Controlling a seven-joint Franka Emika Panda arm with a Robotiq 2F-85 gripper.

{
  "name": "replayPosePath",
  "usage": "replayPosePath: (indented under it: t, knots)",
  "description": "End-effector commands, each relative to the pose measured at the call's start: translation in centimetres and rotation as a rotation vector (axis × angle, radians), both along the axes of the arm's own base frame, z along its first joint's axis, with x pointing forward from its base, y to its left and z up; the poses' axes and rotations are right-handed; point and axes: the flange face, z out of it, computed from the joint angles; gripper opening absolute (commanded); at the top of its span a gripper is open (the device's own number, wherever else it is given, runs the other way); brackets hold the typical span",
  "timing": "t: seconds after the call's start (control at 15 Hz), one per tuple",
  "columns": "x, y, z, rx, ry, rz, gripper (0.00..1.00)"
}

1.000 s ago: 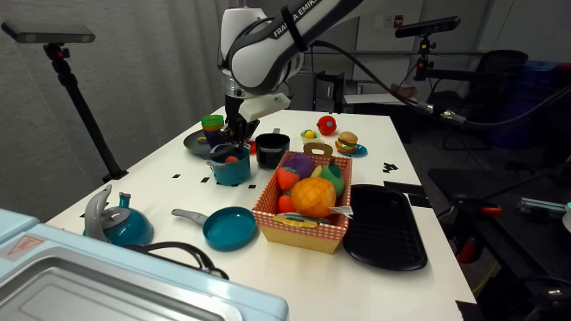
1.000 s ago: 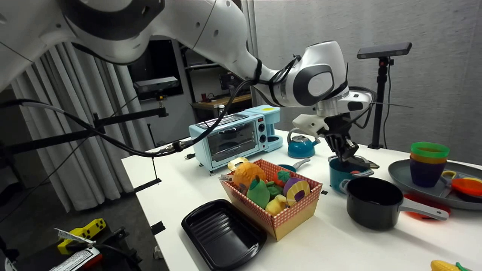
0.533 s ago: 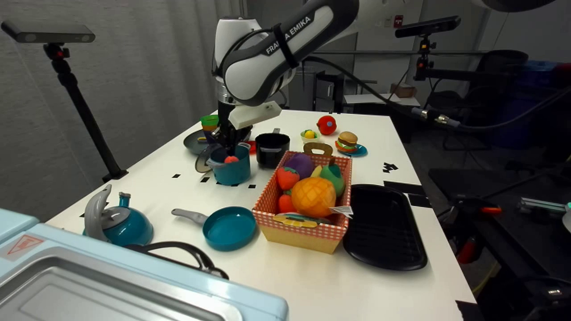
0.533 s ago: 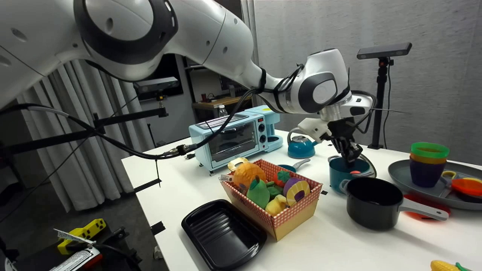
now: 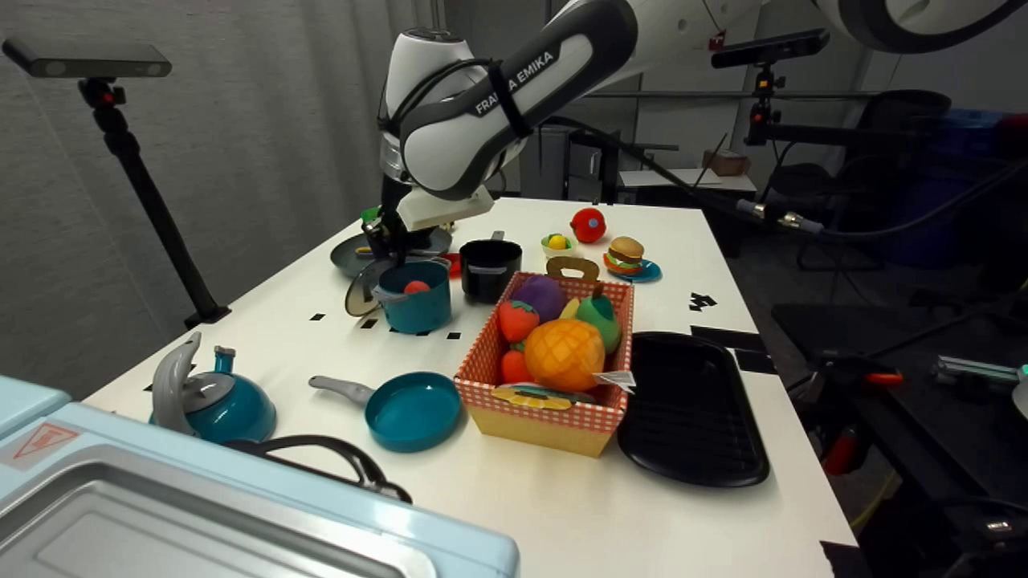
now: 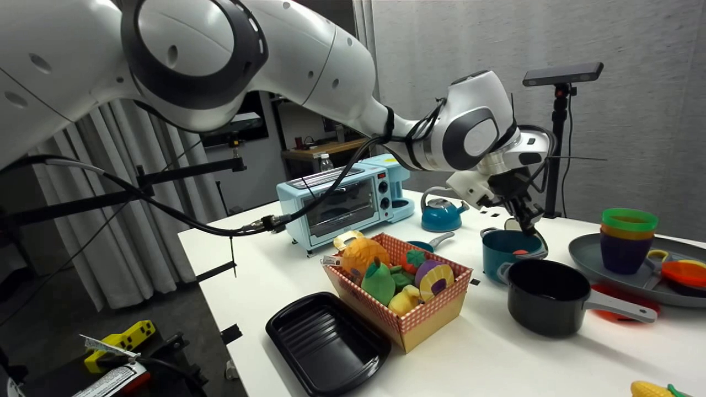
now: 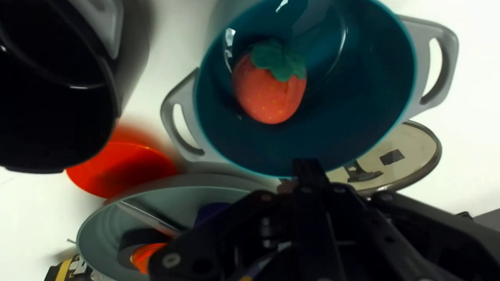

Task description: Take the lid from the blue pot and put it on the table

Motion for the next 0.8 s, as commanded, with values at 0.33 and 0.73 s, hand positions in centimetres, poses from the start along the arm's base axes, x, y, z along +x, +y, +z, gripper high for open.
replayPosePath:
  t: [0.33,0.73]
  knots:
    - [1.0,-0.4,1.4,-0.038,-0.115,-0.033,0.0]
    - [0.2,-0.8,1.8,-0.026,-0.086,-0.027,0.0]
